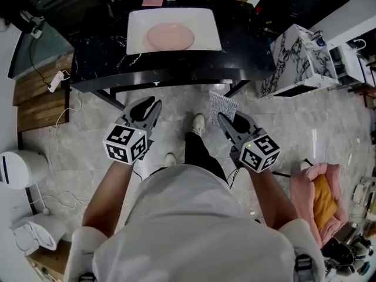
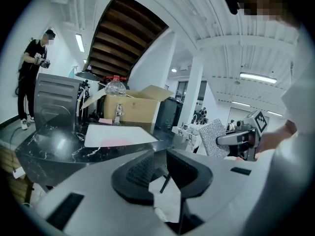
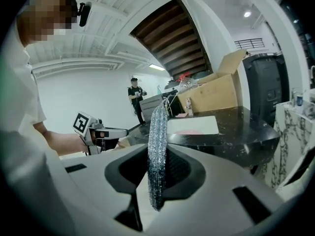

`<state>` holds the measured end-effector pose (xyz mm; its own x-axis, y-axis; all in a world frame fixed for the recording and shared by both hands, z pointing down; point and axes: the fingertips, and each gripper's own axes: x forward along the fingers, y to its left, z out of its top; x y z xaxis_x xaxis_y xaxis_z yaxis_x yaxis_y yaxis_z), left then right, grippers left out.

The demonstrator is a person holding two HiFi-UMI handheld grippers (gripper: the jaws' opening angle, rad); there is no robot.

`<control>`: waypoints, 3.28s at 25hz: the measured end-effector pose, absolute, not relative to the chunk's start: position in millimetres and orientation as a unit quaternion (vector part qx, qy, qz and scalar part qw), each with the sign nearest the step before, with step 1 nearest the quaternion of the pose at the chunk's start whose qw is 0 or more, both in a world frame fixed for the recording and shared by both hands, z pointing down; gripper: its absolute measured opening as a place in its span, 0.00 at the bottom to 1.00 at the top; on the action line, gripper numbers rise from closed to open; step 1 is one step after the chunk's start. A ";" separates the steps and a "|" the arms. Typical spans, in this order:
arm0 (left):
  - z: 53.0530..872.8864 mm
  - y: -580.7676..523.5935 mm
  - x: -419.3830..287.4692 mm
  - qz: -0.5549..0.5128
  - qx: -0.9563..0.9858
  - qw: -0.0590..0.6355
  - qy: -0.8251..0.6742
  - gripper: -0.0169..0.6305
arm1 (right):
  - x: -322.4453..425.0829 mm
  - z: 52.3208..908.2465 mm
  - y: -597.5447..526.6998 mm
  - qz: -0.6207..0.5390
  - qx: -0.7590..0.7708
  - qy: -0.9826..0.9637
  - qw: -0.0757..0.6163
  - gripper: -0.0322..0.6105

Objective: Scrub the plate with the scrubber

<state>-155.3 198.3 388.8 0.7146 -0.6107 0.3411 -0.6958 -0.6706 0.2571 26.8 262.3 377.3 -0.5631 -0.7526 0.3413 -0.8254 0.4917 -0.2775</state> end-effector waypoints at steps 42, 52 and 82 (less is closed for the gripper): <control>612.8 -167.9 -174.4 0.326 0.654 0.522 -0.440 0.25 | 61.4 431.0 -96.1 0.191 0.358 -0.900 0.156 0.18; 640.3 -167.6 -178.6 0.371 0.603 0.536 -0.460 0.31 | 51.0 440.0 -109.7 0.205 0.350 -0.903 0.143 0.18; 612.1 -193.4 -147.0 0.220 0.656 0.552 -0.466 0.07 | 83.3 443.3 -116.1 0.216 0.358 -0.895 0.152 0.18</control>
